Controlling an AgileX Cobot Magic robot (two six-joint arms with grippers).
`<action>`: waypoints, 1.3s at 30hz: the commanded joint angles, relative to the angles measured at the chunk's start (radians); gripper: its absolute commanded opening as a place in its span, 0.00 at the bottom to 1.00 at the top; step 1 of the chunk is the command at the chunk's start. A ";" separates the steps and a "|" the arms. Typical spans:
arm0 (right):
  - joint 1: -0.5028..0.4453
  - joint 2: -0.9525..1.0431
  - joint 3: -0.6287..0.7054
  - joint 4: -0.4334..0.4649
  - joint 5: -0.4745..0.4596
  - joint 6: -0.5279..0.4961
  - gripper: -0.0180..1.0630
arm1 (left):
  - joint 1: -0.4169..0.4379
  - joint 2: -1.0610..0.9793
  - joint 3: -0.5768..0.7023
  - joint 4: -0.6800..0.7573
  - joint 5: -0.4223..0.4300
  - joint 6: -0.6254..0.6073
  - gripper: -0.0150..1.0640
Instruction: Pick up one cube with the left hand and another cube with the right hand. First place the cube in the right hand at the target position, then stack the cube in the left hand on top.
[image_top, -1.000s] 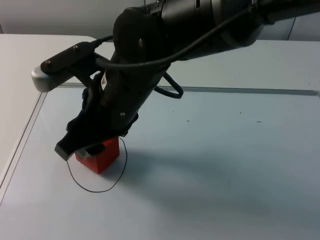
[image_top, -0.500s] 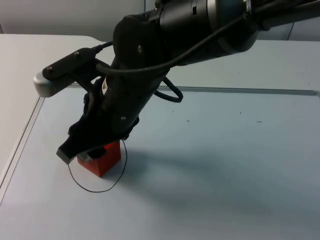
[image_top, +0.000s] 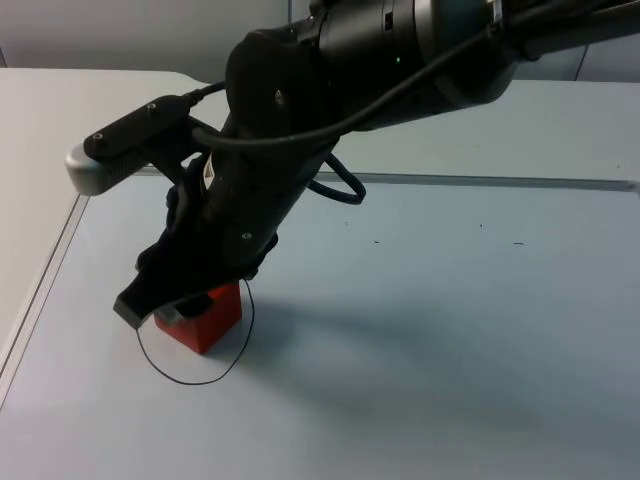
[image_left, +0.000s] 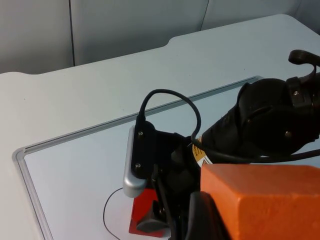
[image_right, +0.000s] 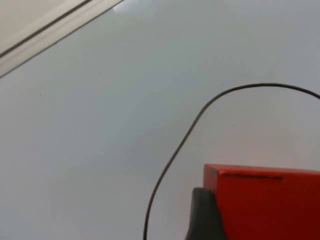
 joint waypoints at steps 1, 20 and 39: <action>0.007 0.001 -0.008 -0.003 -0.011 -0.008 0.38 | -0.003 -0.009 0.003 -0.011 -0.016 -0.008 0.01; 0.007 -0.016 -0.008 0.005 -0.023 0.004 0.68 | -0.003 -0.009 0.003 -0.013 -0.012 -0.008 0.01; -0.011 -0.329 -0.008 -0.039 0.016 0.004 0.67 | -0.003 -0.009 0.003 -0.029 -0.012 -0.008 0.01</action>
